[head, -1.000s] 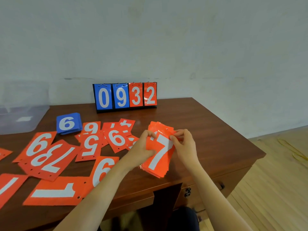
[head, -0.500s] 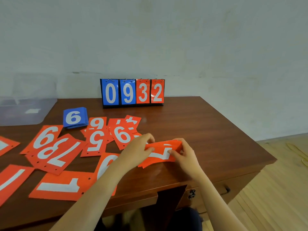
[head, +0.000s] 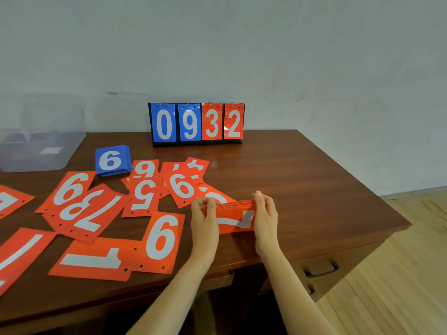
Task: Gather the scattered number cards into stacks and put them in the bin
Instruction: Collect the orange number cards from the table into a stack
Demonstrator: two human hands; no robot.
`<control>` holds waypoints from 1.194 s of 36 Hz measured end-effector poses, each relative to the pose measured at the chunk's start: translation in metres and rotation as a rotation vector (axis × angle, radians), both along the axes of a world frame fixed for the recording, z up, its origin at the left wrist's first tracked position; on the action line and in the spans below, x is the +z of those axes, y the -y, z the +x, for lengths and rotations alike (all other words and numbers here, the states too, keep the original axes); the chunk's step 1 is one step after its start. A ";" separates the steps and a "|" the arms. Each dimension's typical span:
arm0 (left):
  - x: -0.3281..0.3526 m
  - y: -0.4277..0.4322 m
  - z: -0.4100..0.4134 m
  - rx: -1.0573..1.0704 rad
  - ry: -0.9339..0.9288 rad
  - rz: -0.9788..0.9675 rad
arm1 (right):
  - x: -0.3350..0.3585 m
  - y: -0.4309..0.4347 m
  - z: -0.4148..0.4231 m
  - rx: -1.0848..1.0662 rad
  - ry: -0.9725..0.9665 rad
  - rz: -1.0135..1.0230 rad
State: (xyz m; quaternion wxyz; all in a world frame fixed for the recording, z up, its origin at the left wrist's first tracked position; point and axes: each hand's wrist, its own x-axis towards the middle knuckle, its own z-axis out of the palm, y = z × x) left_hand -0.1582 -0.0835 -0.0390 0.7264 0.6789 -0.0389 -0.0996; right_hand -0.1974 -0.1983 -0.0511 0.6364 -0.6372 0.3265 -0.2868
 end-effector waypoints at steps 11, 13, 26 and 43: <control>-0.002 -0.006 -0.002 -0.201 0.066 0.081 | -0.002 -0.005 -0.006 0.084 0.010 -0.034; -0.004 -0.010 0.002 -0.257 0.123 0.174 | -0.001 -0.004 -0.007 0.105 0.007 -0.024; -0.001 -0.016 0.007 -0.176 -0.041 0.085 | 0.001 -0.006 -0.016 0.096 0.062 0.014; -0.004 -0.082 0.012 -0.131 0.443 0.684 | -0.006 -0.045 -0.014 0.063 0.114 0.227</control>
